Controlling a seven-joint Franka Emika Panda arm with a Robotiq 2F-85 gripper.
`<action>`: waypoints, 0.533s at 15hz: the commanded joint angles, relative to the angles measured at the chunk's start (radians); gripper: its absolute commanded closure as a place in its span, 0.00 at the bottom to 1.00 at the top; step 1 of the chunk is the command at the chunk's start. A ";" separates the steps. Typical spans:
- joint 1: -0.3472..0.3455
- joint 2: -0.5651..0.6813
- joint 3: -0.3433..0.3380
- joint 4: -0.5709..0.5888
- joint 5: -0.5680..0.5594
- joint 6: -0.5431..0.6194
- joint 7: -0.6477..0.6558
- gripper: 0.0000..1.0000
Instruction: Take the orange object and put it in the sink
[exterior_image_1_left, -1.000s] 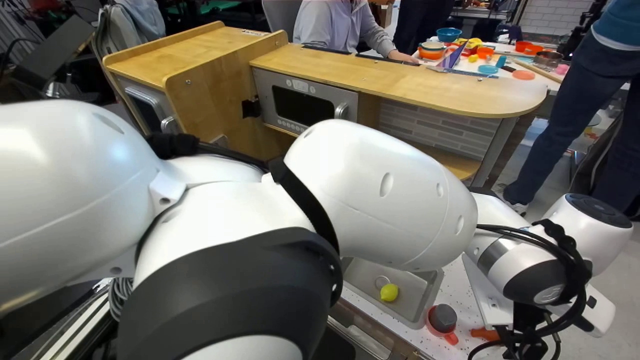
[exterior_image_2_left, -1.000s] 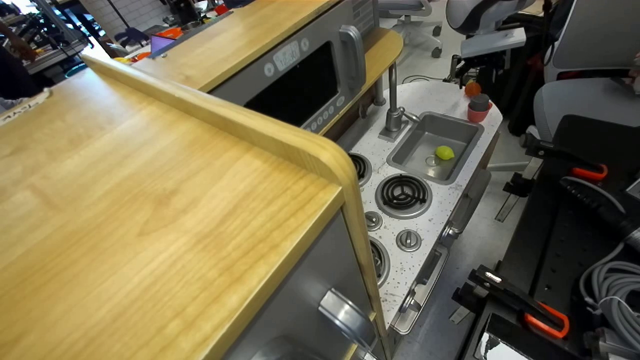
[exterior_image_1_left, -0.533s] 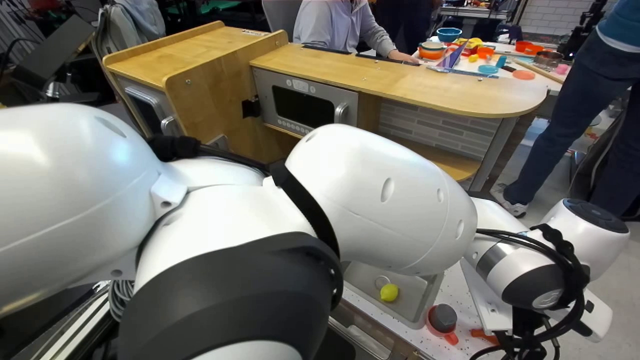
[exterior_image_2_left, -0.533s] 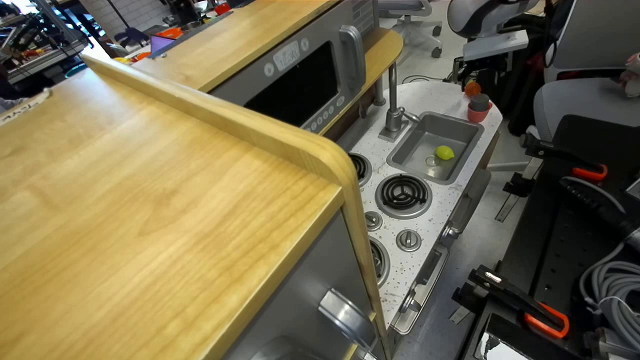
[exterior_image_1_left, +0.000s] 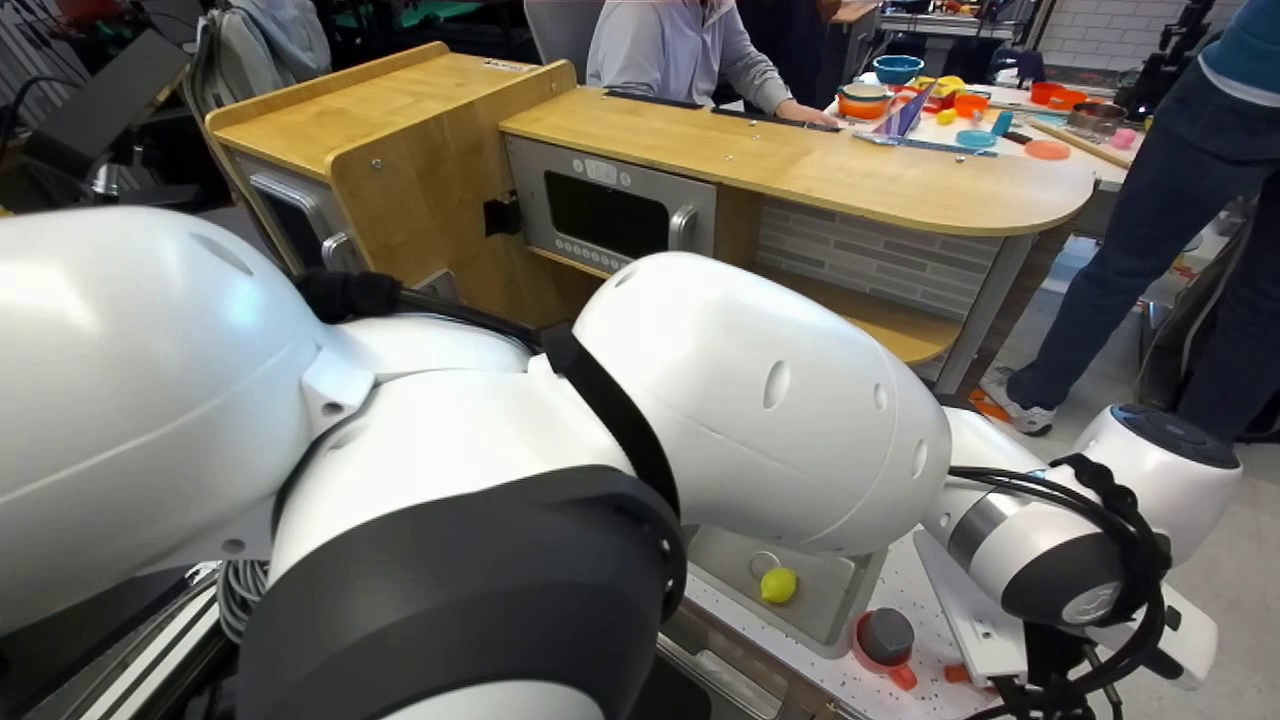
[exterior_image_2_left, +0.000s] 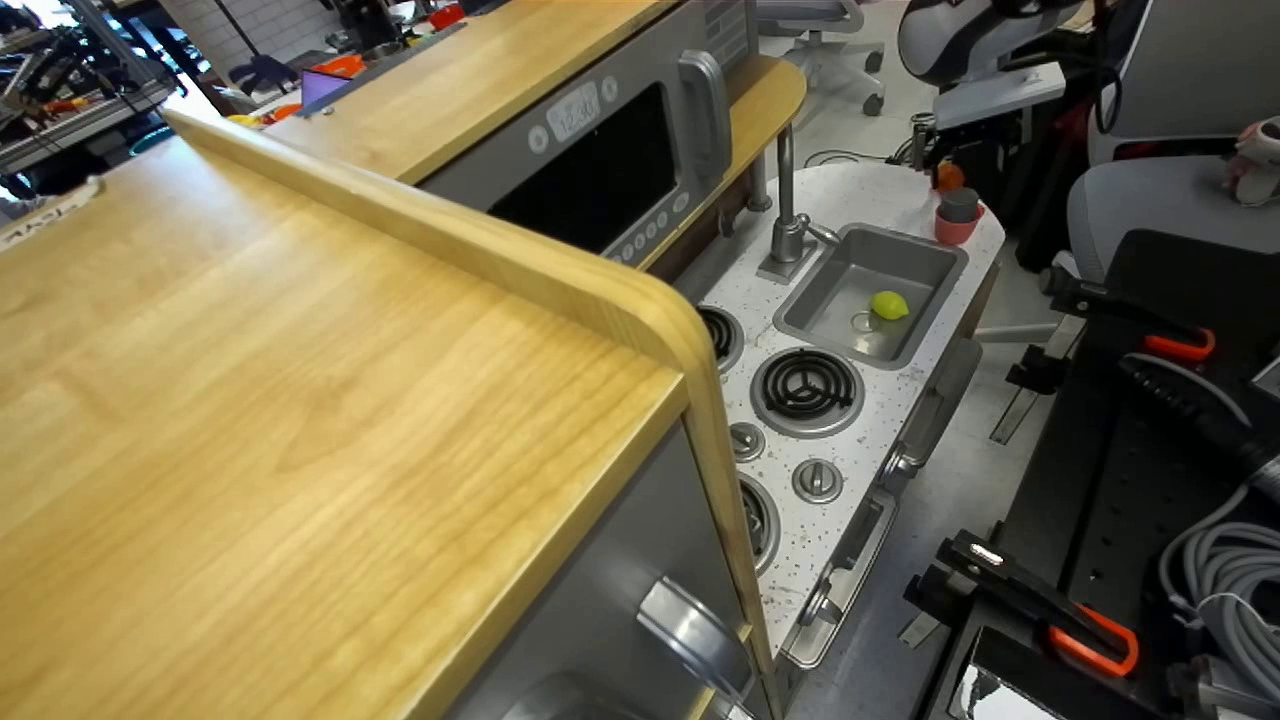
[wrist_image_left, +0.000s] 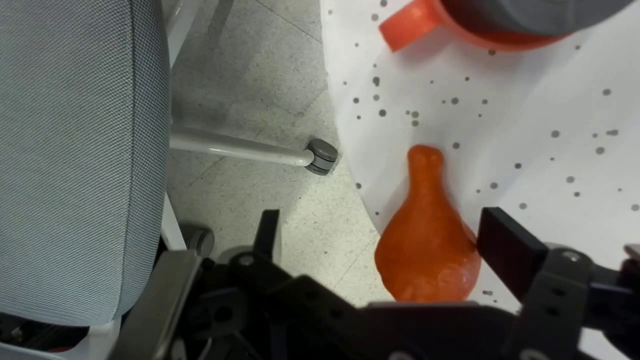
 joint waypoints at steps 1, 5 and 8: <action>-0.005 0.000 0.015 -0.008 -0.026 0.014 -0.016 0.00; 0.001 0.000 0.015 -0.009 -0.039 0.014 -0.032 0.34; 0.009 0.000 0.015 -0.006 -0.056 0.008 -0.062 0.58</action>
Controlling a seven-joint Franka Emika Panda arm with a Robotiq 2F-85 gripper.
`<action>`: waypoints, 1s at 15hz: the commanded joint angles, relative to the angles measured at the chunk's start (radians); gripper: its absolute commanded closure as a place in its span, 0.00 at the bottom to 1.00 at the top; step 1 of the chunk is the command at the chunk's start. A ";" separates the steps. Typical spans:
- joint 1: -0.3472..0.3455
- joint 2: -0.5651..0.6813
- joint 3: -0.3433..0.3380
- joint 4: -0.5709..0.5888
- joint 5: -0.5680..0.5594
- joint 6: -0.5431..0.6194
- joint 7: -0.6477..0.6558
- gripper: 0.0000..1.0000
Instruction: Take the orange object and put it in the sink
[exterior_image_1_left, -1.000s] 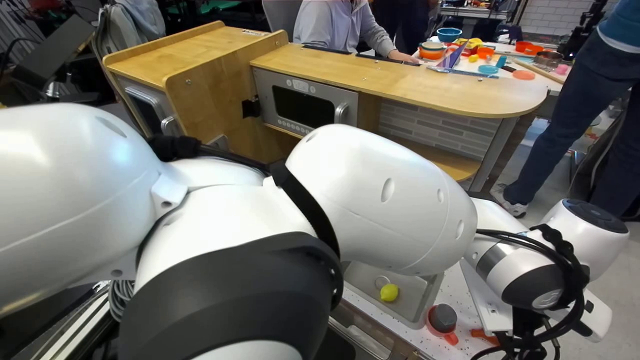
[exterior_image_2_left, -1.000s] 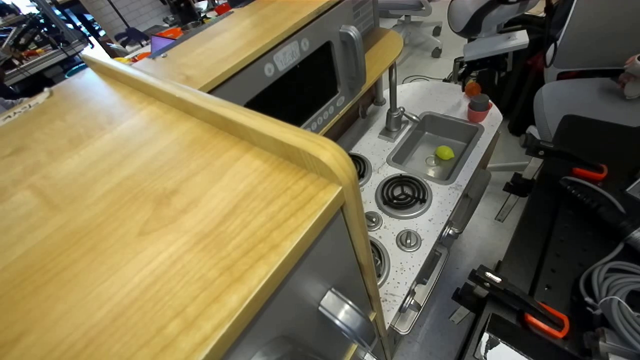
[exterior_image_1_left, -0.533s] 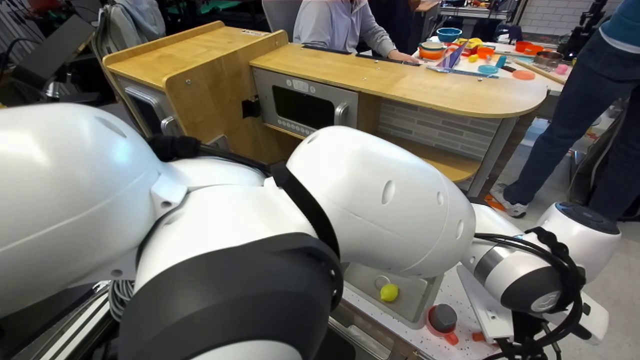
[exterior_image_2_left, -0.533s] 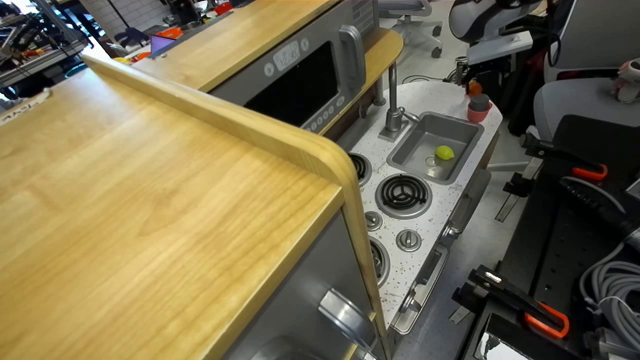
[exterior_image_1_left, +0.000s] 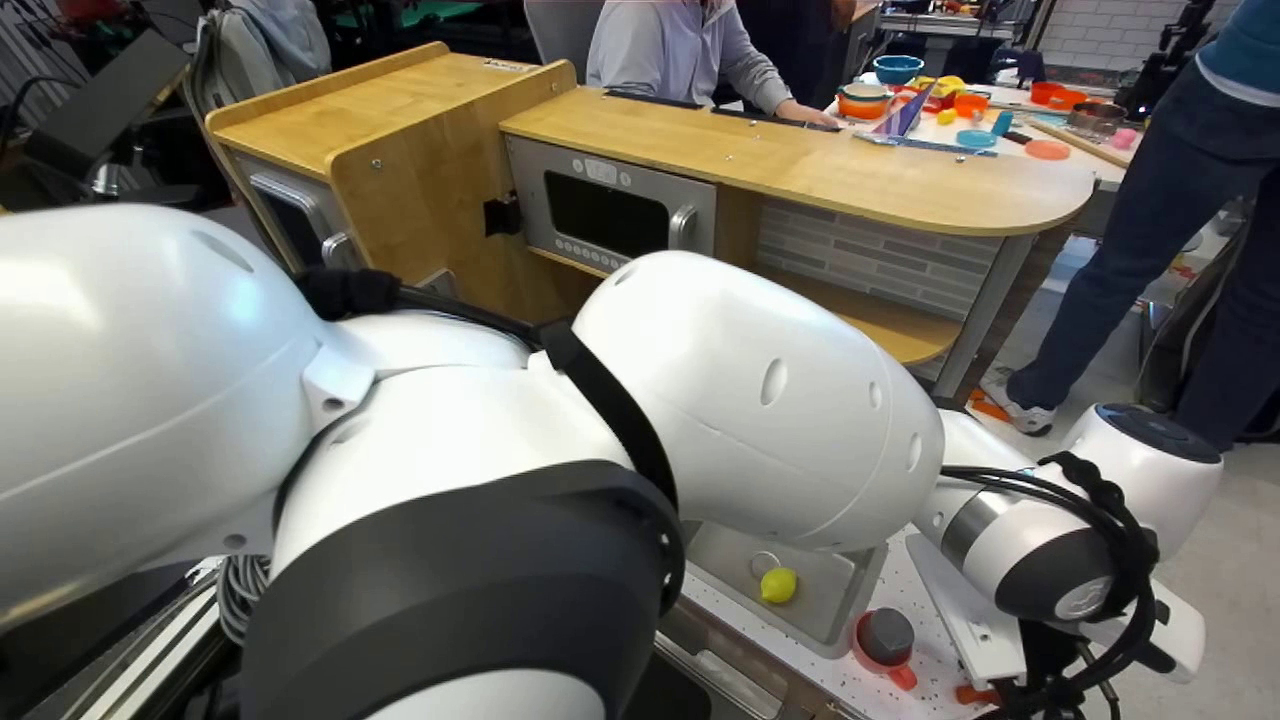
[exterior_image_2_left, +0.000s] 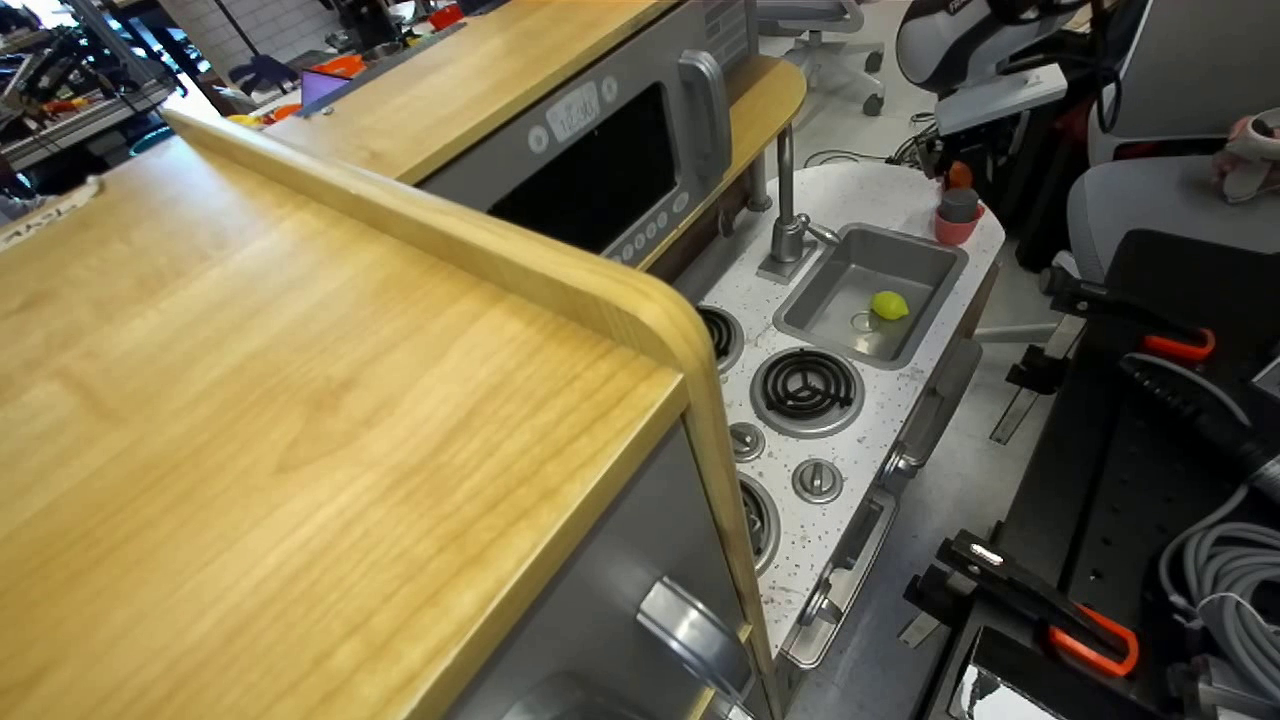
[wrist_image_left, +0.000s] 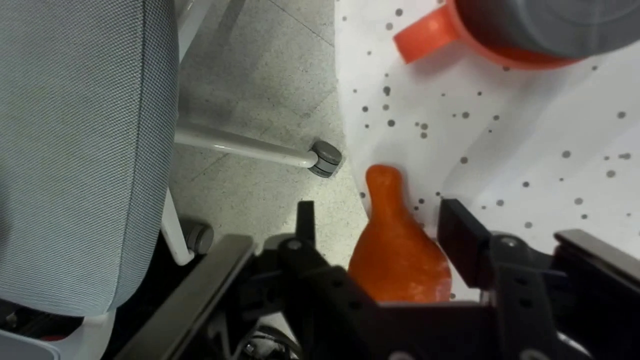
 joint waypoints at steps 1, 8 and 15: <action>0.006 0.000 0.010 0.003 -0.033 0.012 -0.044 0.67; 0.030 0.000 0.021 0.023 -0.069 0.003 -0.119 0.96; 0.048 -0.035 0.078 0.091 -0.040 -0.044 -0.203 0.96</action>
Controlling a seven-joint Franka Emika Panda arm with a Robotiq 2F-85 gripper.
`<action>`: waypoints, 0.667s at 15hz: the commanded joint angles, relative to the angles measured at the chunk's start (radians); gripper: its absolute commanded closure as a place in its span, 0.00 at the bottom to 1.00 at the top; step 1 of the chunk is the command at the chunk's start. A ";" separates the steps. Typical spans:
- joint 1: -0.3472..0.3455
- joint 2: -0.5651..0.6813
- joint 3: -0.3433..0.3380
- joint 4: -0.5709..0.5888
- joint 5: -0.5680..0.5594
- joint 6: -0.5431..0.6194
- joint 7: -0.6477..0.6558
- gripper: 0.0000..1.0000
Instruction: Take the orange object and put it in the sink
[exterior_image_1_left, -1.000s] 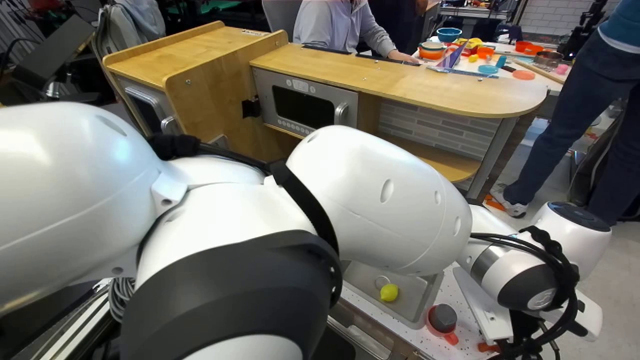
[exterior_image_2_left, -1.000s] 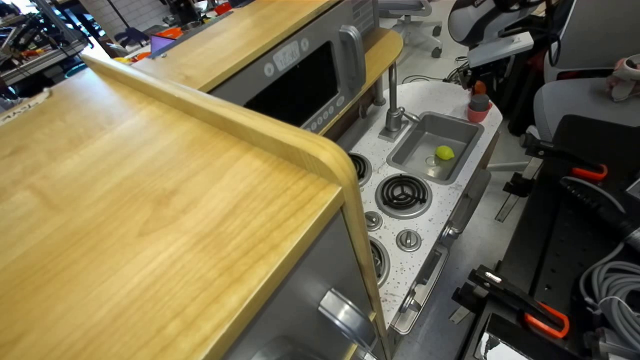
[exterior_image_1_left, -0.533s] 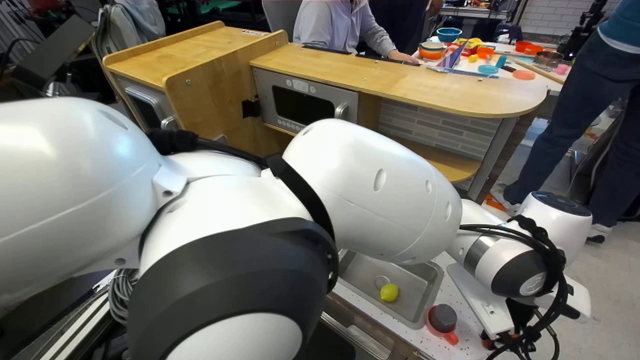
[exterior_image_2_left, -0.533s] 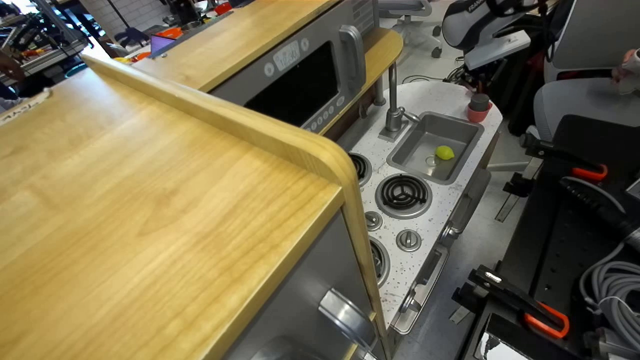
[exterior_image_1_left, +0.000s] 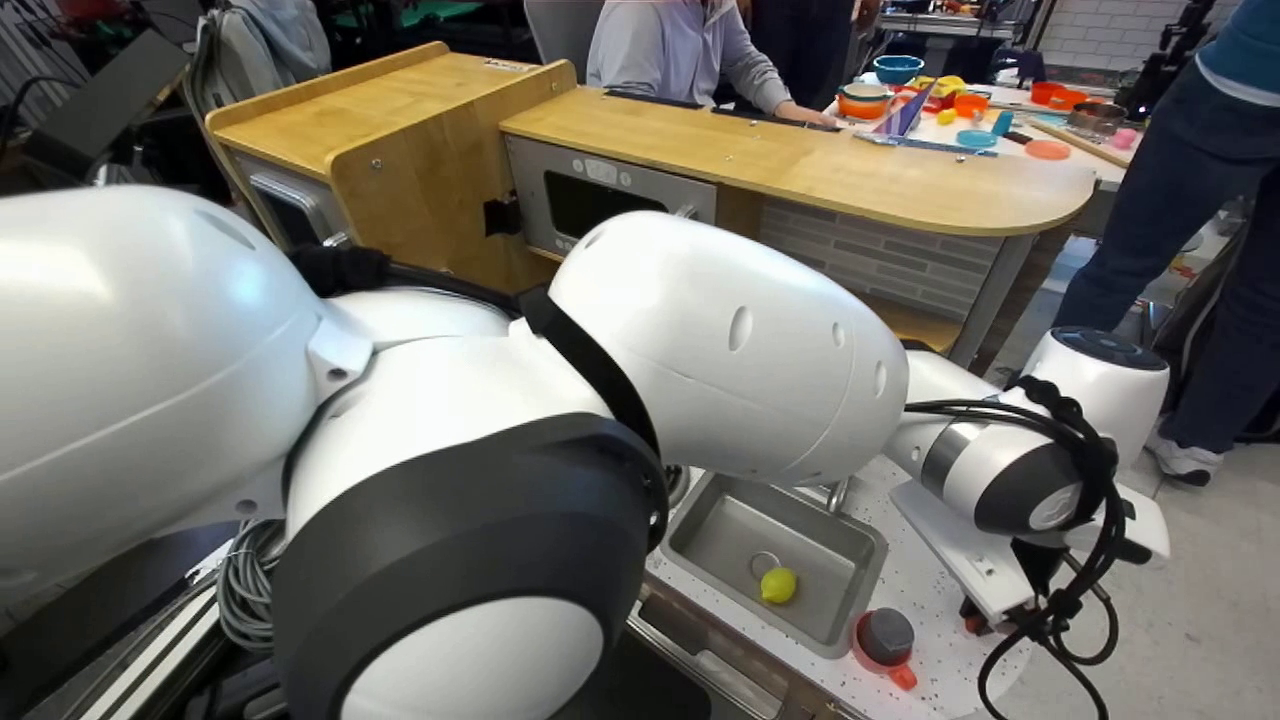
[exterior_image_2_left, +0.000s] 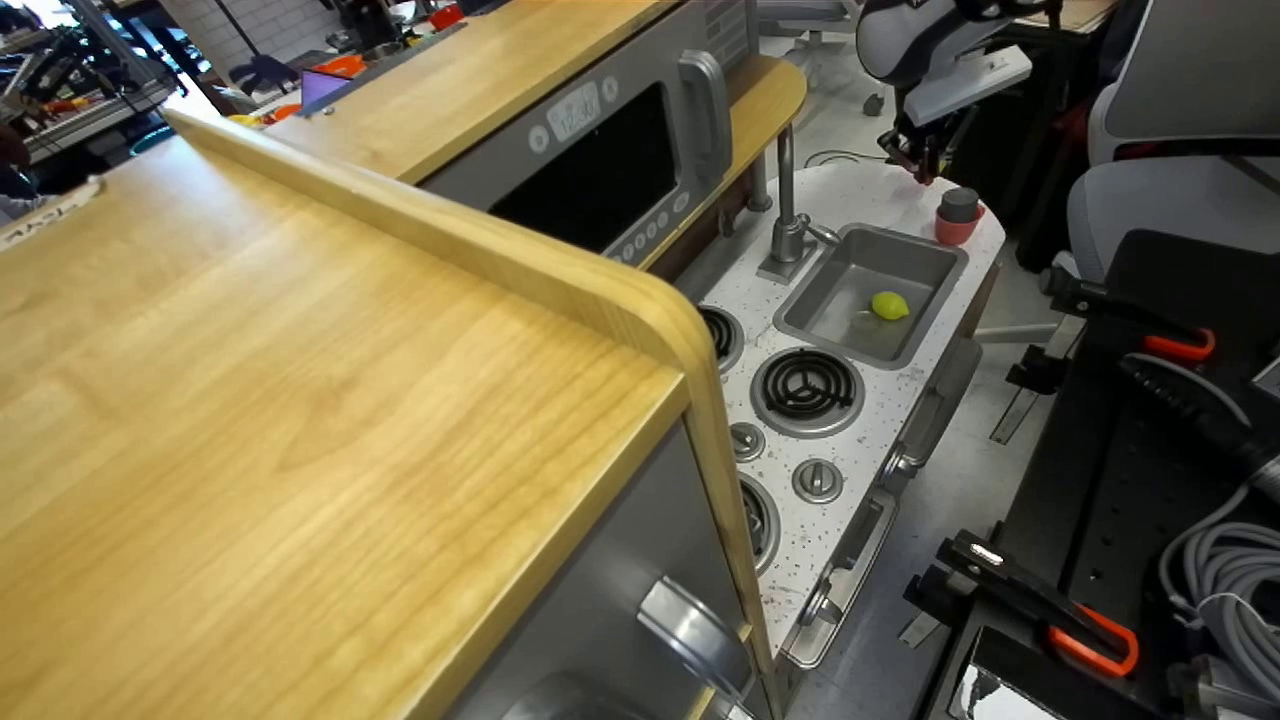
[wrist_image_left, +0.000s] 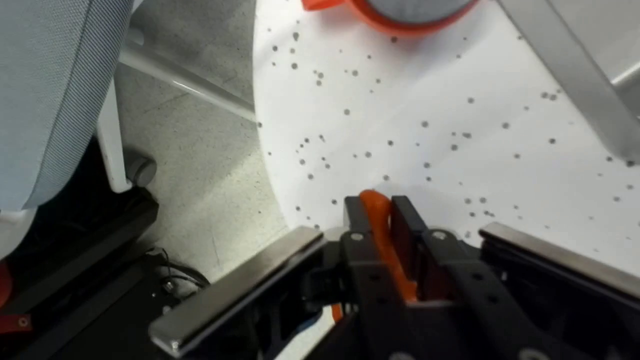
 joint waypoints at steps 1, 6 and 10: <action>0.009 -0.057 0.041 0.005 0.014 -0.046 -0.054 0.96; 0.027 -0.181 0.078 -0.114 0.020 -0.101 -0.075 0.96; 0.052 -0.325 0.096 -0.293 0.013 -0.127 -0.084 0.96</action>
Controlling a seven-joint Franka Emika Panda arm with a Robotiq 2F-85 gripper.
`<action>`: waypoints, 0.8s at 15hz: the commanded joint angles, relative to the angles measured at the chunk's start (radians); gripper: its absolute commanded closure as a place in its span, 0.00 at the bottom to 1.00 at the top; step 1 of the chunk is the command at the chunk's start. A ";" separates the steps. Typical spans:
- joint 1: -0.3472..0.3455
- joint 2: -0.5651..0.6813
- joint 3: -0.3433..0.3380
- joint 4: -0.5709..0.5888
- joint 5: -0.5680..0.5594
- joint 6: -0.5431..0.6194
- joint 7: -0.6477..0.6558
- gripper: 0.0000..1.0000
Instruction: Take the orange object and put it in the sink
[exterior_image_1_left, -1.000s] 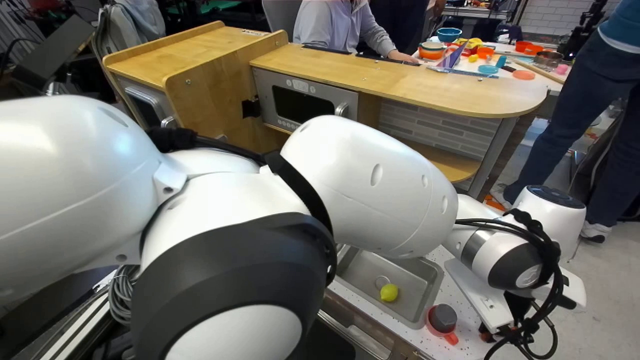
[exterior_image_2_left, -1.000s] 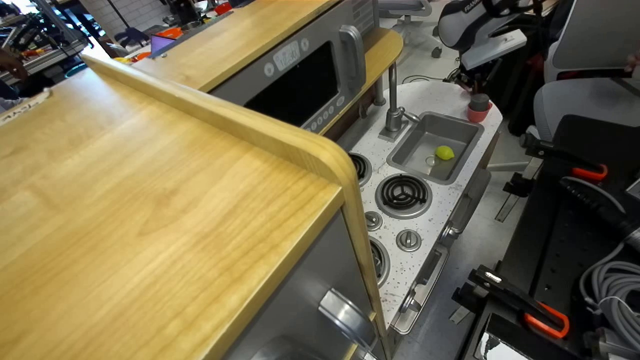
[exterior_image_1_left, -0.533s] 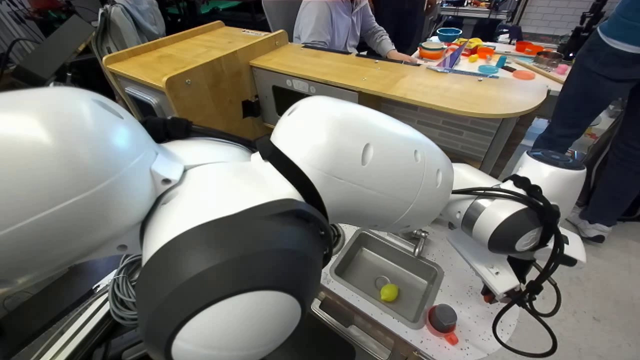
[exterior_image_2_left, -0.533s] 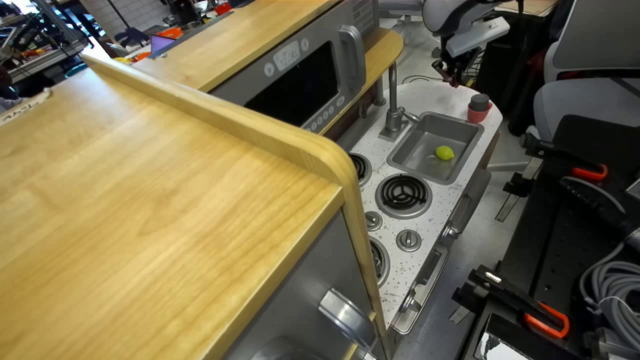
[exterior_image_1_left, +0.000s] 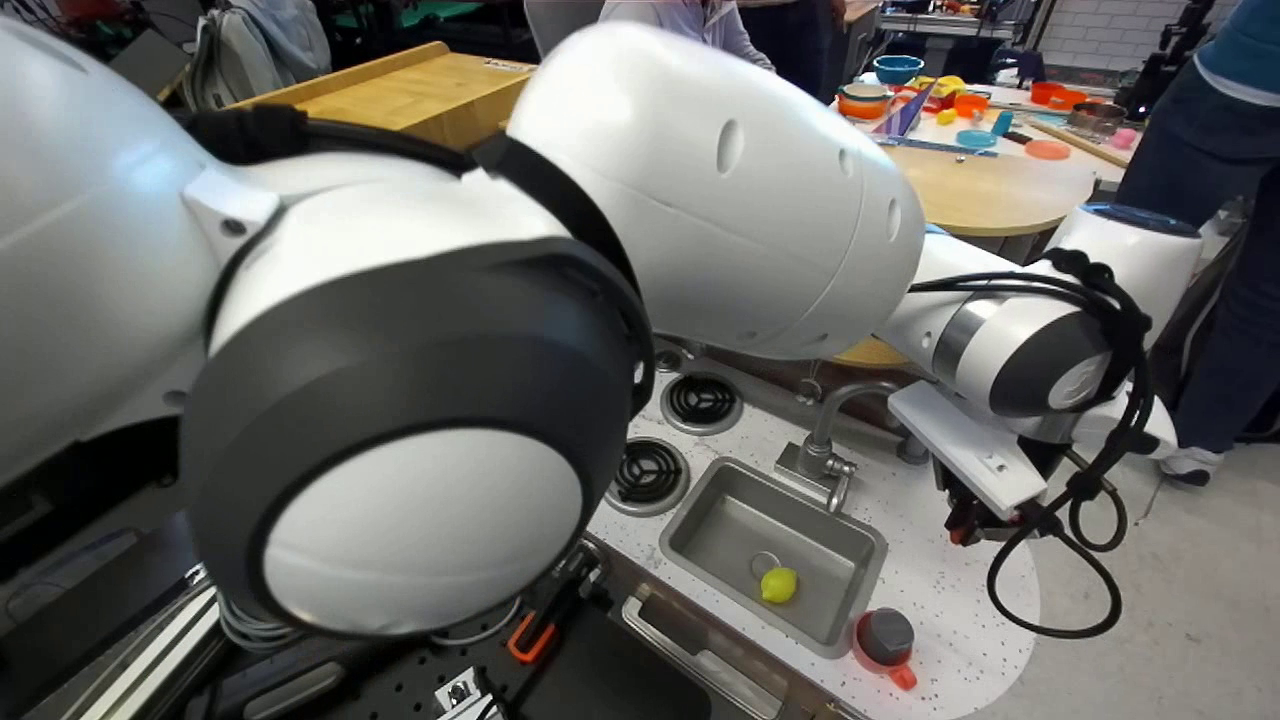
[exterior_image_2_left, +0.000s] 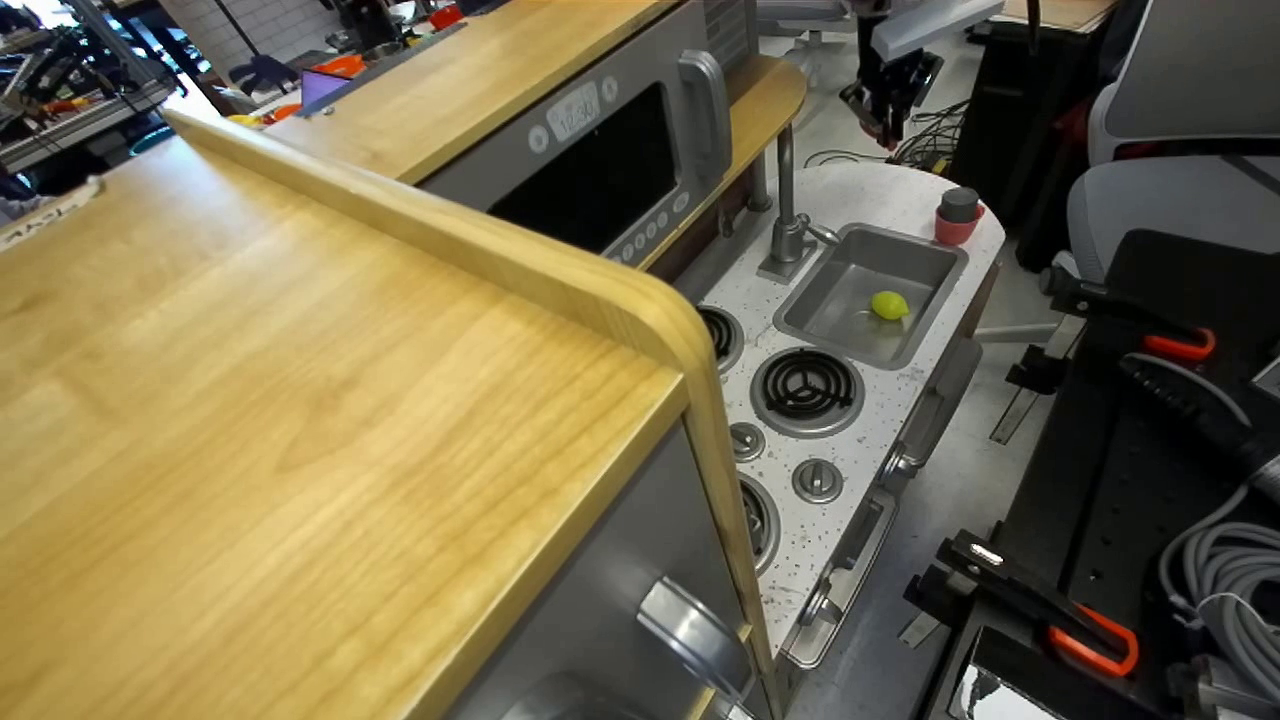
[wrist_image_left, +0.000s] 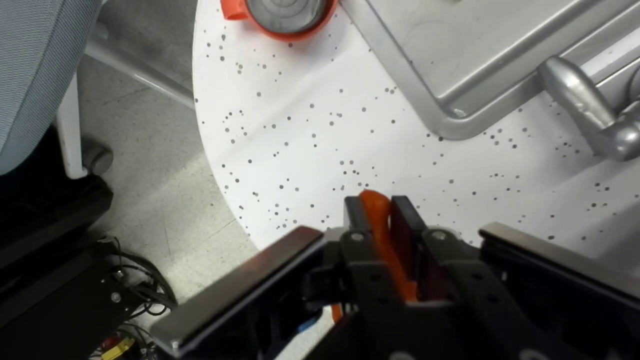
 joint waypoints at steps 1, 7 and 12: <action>0.027 -0.183 0.025 -0.237 0.005 -0.022 -0.041 0.96; 0.111 -0.337 0.020 -0.504 -0.037 0.024 -0.123 0.96; 0.168 -0.467 0.019 -0.737 -0.033 0.069 -0.192 0.96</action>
